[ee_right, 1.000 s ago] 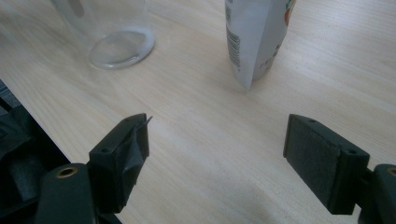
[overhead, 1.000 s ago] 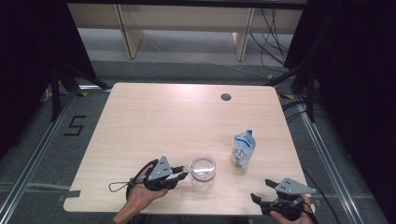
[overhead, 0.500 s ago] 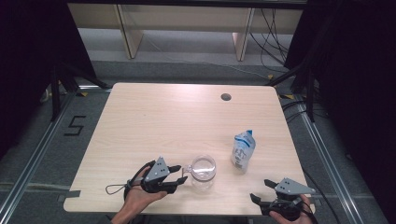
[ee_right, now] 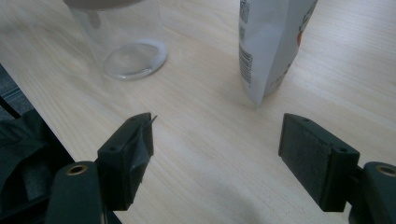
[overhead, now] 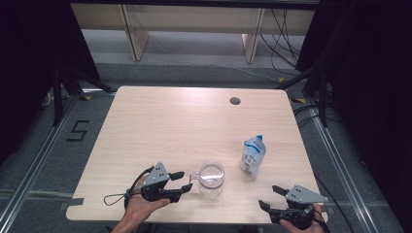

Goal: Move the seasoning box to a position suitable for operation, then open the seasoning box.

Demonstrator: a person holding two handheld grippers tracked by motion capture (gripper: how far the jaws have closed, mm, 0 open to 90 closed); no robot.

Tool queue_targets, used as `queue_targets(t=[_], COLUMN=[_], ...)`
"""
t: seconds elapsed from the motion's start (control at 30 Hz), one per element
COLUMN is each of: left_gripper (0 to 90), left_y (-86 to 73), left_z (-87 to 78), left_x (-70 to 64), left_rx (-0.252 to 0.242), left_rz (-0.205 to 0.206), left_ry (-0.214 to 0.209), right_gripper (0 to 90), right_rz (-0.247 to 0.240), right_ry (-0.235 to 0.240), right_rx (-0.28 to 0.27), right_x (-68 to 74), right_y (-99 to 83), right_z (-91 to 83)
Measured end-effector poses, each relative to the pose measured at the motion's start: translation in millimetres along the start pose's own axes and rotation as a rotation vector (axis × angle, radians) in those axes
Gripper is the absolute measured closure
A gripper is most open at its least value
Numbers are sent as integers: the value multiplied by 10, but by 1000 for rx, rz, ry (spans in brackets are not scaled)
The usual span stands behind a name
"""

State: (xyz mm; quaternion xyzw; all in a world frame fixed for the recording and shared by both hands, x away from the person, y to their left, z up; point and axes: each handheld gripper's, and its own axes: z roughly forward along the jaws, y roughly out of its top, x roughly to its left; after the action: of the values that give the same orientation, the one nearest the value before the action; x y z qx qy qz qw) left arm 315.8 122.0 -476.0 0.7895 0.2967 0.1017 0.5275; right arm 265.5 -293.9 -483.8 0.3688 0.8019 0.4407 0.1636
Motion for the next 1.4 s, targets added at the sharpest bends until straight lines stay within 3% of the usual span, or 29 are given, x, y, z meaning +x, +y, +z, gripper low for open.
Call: queue_targets(t=[0.03, 0.07, 0.13, 0.23, 0.3, 0.33, 0.4, 0.6, 0.67, 0.77, 0.87, 0.93, 1.4], left_gripper=[466, 466, 467, 471, 475, 477, 481, 500, 507, 512, 522, 531, 543], left_y=[4, 11, 13, 35, 43, 57, 78, 148, 163, 185, 202, 223, 301], left_z=[-8, -22, -24, -47, -40, -48, -49, -56, -63, -73, -83, -76, -7], left_x=[1, 1, -8, 2, -8, 4, 1, -10, -16, -30, -44, -30, -70], left_rx=[-1, -1, -12, -7, -19, -15, -21, -24, -22, -30, -34, -41, -47], left_rz=[-2, -6, -37, -22, -52, -28, -36, -34, -26, -17, -34, -12, -8], left_ry=[-1, 2, -7, 0, -12, -12, -17, -14, -12, -16, -13, -23, -37], right_gripper=[286, 289, 298, 308, 310, 310, 313, 313, 314, 314, 313, 313, 313], right_rz=[-9, -4, 3, -13, -18, 7, -4, -5, 0, -6, -13, -4, -9], right_ry=[-21, 0, -6, 7, 2, -4, 15, -3, 18, 12, 24, 16, 23], right_rx=[-7, -9, -18, -28, -34, -28, -25, -26, -24, -19, -14, -10, -16], right_x=[4, 4, 8, 6, 10, 31, 10, 0, 7, 18, 22, 29, 32], right_y=[4, 7, 17, 25, 25, 21, 21, 12, 15, 25, 30, 27, 27], right_z=[-10, 1, -4, 14, 19, 13, 24, 14, 30, 36, 48, 43, 60])
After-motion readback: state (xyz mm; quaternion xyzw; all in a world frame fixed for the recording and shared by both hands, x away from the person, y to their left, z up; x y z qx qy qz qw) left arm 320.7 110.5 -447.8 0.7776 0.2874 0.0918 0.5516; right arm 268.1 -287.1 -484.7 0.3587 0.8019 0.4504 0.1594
